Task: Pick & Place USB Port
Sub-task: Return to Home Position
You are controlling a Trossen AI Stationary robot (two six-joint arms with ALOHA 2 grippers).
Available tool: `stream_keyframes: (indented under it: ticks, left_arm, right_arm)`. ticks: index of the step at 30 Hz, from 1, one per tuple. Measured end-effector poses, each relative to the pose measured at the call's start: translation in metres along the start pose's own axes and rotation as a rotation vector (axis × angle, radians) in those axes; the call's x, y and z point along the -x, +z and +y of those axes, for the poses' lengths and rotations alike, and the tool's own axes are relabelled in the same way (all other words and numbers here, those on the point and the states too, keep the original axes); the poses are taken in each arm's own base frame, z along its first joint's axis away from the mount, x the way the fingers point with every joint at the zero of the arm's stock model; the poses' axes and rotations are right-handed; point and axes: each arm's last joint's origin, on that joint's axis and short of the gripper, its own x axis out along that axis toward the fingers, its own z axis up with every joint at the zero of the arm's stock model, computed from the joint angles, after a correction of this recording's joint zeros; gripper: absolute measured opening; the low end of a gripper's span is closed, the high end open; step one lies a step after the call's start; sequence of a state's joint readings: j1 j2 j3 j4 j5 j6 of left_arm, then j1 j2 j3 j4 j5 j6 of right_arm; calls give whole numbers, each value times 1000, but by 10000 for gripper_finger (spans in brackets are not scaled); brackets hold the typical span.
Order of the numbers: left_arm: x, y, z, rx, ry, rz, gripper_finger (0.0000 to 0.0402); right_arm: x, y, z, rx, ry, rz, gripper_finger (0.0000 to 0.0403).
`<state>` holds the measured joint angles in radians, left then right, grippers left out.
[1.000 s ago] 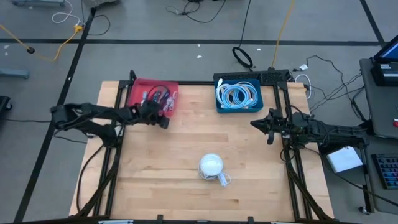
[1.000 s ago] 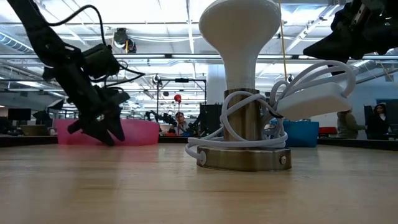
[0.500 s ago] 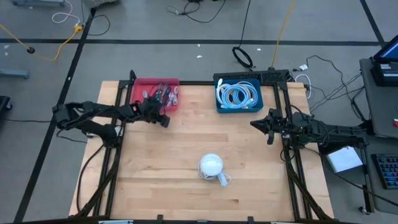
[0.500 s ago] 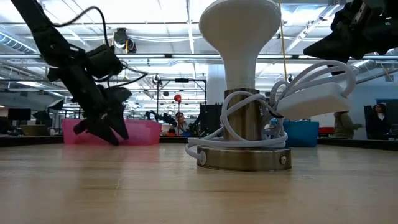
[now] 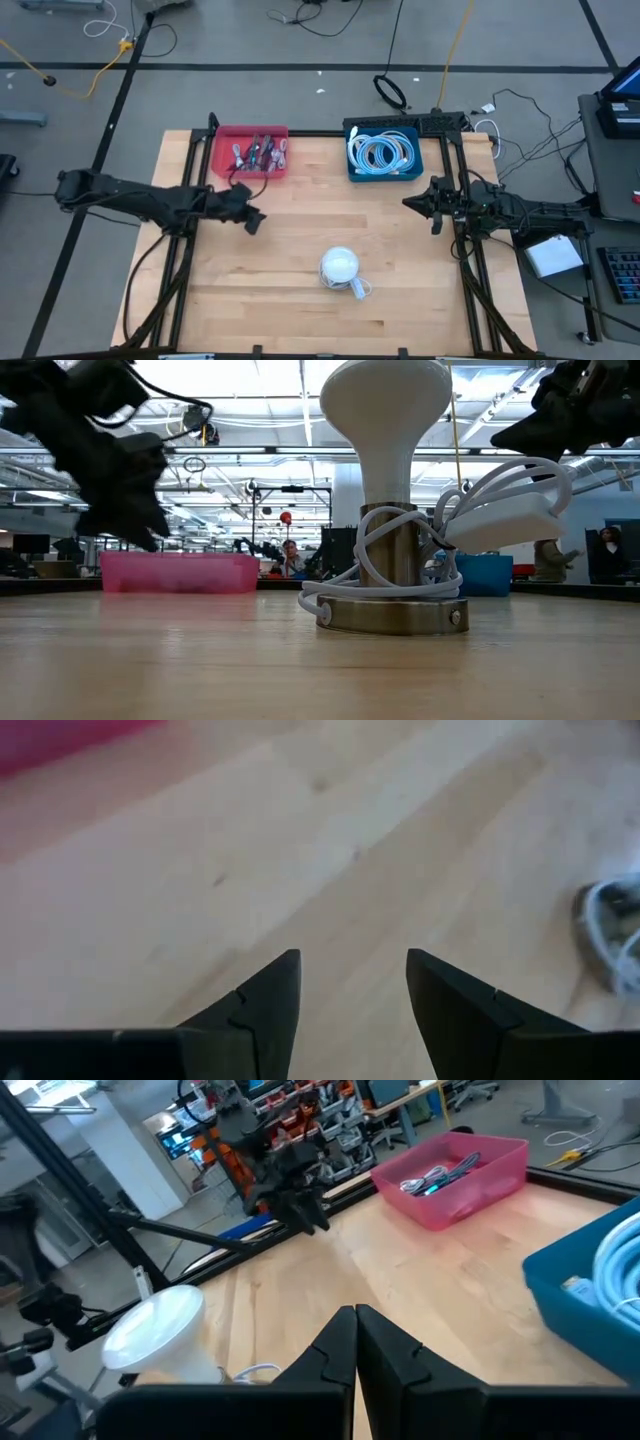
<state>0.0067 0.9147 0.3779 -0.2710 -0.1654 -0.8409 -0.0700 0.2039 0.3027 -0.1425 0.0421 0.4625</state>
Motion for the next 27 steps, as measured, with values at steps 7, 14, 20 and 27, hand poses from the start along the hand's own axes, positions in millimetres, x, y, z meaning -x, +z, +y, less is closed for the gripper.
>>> stream_keyframes:
  ticks: [7, 14, 20, 27]
  left_arm:
    - [28, -41, 5, 57, 134, -24, 186]
    - [28, -81, 27, 289, 24, -179, 186]
    - [26, -87, 30, 290, 10, -244, 186]
    - [22, -84, 32, 316, 55, -265, 186]
  right_arm:
    - [0, 0, 1, 4, 19, 9, 0]
    - [0, -2, 0, 13, 29, 28, 0]
    - [1, -12, -4, 48, -11, 141, 0]
    - [7, -15, -7, 65, -33, 159, 0]
